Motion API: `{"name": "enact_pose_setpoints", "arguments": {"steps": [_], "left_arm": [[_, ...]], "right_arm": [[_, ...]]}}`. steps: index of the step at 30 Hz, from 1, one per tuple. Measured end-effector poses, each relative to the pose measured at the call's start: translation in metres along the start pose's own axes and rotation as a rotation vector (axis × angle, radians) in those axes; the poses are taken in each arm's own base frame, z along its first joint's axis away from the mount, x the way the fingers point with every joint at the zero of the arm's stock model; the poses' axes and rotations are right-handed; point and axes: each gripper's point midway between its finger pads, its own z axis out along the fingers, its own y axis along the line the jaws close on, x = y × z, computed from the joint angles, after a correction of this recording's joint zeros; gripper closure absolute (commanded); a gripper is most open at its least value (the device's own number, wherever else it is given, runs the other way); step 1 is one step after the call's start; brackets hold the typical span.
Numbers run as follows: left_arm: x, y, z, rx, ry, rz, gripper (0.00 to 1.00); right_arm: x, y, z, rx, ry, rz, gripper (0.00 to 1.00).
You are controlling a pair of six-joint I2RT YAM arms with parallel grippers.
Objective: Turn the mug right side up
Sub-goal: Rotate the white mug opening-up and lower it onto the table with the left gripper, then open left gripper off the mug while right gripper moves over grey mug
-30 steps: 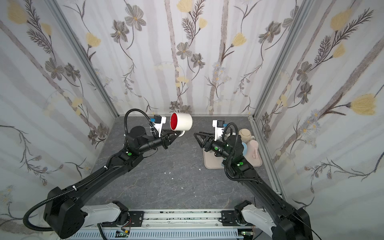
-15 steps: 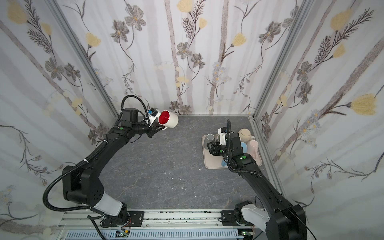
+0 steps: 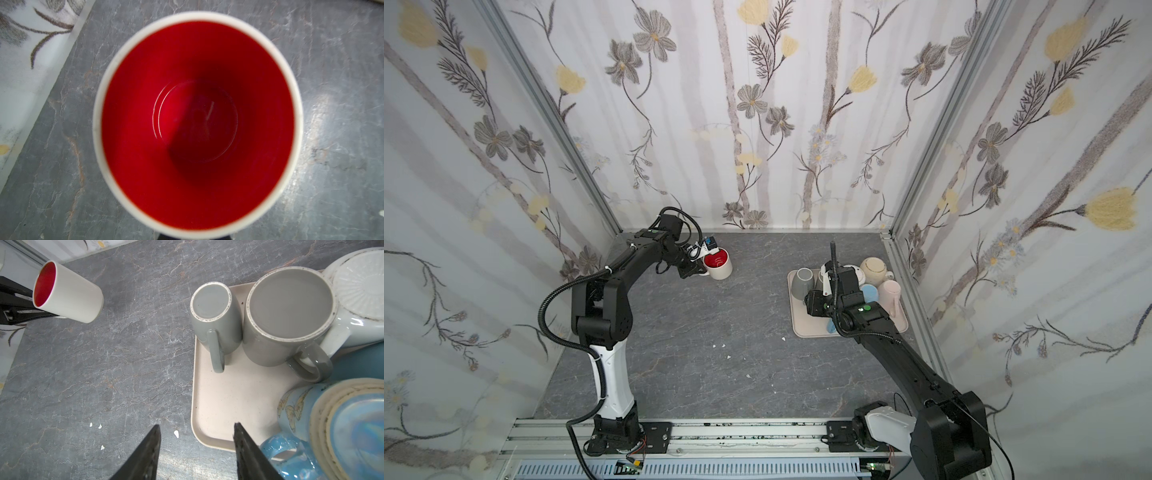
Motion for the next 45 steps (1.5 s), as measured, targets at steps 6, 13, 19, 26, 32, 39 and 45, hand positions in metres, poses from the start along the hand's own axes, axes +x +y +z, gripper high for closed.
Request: {"name": "enact_pose_setpoints", "arguments": {"steps": [6, 13, 19, 26, 32, 39, 45], "left_arm": [[0.027, 0.010, 0.021, 0.000, 0.088, 0.027, 1.00], [0.044, 0.004, 0.033, 0.025, 0.129, 0.041, 1.00], [0.051, 0.012, 0.037, -0.009, 0.144, 0.040, 0.66], [0.058, 0.015, 0.035, -0.060, 0.143, 0.004, 0.30], [0.041, 0.023, 0.002, -0.152, 0.088, 0.005, 0.00], [0.012, 0.000, -0.052, -0.232, -0.034, -0.011, 0.00], [-0.001, -0.034, -0.095, -0.330, -0.178, -0.101, 0.00]], "right_arm": [[0.000, -0.004, 0.008, 0.027, 0.032, 0.013, 0.45], [-0.005, -0.002, 0.017, 0.030, 0.052, 0.021, 0.45], [-0.001, -0.003, 0.021, 0.037, 0.072, 0.022, 0.44], [0.006, -0.003, 0.026, 0.037, 0.105, 0.022, 0.44], [0.012, -0.001, 0.023, 0.035, 0.122, 0.017, 0.45], [0.009, 0.005, 0.031, 0.108, 0.141, -0.035, 0.45], [0.005, 0.014, 0.046, 0.154, 0.161, -0.081, 0.45]]}}
